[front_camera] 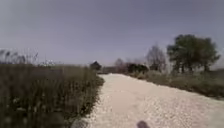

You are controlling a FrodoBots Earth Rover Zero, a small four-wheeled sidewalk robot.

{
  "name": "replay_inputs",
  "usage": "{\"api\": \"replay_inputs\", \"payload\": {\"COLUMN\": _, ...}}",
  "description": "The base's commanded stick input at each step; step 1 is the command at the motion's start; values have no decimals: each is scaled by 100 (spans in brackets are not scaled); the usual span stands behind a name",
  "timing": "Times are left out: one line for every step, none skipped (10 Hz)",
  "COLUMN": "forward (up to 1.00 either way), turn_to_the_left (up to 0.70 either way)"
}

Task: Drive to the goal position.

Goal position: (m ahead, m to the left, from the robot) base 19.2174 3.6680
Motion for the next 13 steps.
{"api": "replay_inputs", "payload": {"forward": 70, "turn_to_the_left": 0}}
{"api": "replay_inputs", "payload": {"forward": 70, "turn_to_the_left": -32}}
{"api": "replay_inputs", "payload": {"forward": 70, "turn_to_the_left": -35}}
{"api": "replay_inputs", "payload": {"forward": 70, "turn_to_the_left": -35}}
{"api": "replay_inputs", "payload": {"forward": 70, "turn_to_the_left": -35}}
{"api": "replay_inputs", "payload": {"forward": 70, "turn_to_the_left": -5}}
{"api": "replay_inputs", "payload": {"forward": 70, "turn_to_the_left": -2}}
{"api": "replay_inputs", "payload": {"forward": 70, "turn_to_the_left": 0}}
{"api": "replay_inputs", "payload": {"forward": 70, "turn_to_the_left": 0}}
{"api": "replay_inputs", "payload": {"forward": 70, "turn_to_the_left": 0}}
{"api": "replay_inputs", "payload": {"forward": 70, "turn_to_the_left": 0}}
{"api": "replay_inputs", "payload": {"forward": 70, "turn_to_the_left": 0}}
{"api": "replay_inputs", "payload": {"forward": 70, "turn_to_the_left": 0}}
